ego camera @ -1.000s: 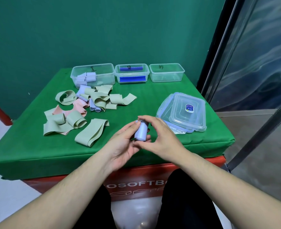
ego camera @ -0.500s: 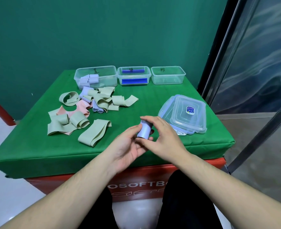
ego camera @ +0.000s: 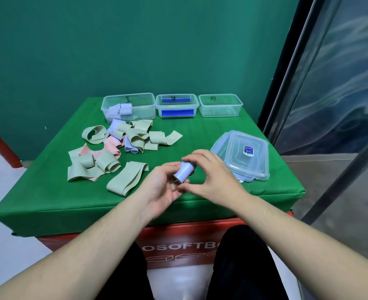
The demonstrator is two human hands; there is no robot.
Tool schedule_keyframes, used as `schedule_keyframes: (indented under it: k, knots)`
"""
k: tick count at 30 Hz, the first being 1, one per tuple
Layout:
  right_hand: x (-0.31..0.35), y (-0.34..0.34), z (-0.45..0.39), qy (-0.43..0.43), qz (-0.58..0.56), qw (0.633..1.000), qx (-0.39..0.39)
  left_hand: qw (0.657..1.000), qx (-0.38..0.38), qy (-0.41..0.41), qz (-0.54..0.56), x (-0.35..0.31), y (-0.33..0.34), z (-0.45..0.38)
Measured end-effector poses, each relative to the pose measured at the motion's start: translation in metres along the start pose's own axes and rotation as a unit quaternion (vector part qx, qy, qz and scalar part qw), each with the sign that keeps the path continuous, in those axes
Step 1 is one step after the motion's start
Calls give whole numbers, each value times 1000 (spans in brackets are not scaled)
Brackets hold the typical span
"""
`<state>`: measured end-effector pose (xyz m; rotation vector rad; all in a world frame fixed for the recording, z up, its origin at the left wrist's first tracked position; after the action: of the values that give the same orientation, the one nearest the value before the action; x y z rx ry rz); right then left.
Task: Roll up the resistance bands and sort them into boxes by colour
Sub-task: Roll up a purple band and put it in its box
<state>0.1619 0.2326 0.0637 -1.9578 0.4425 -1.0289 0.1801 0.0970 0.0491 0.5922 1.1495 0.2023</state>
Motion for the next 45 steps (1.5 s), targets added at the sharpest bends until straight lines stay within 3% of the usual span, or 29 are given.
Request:
schedule_keyframes:
  k: [10, 18, 31, 35, 39, 45]
  knots:
    - [7, -5, -19, -23, 67, 996, 51, 993, -53, -11, -107, -18, -19, 0]
    - [22, -12, -37, -115, 107, 986, 52, 991, -16, -21, -134, -36, -23, -8]
    - [24, -9, -85, -46, -28, 993, 102, 990, -18, -25, -140, -76, -47, -27]
    - [13, -2, -113, -16, -75, 993, 94, 981, -44, 20, -190, -96, -66, -40]
    - [0, 6, -151, 3, -154, 986, 68, 957, -22, 82, -277, -125, -87, -55]
    - [-18, 18, -217, 50, -264, 961, 57, 898, -24, 92, -430, -171, -127, -91]
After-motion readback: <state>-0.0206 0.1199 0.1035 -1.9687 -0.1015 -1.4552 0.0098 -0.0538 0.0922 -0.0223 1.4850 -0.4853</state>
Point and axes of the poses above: each hand's wrist, its own z-axis away from the middle knuckle, its own y-axis out of the palm, x = y × z, the point moved 5 cm from there along -z, towards the middle knuckle, and after that the axes turned 12 degrees about x, right-handed, at the moved point
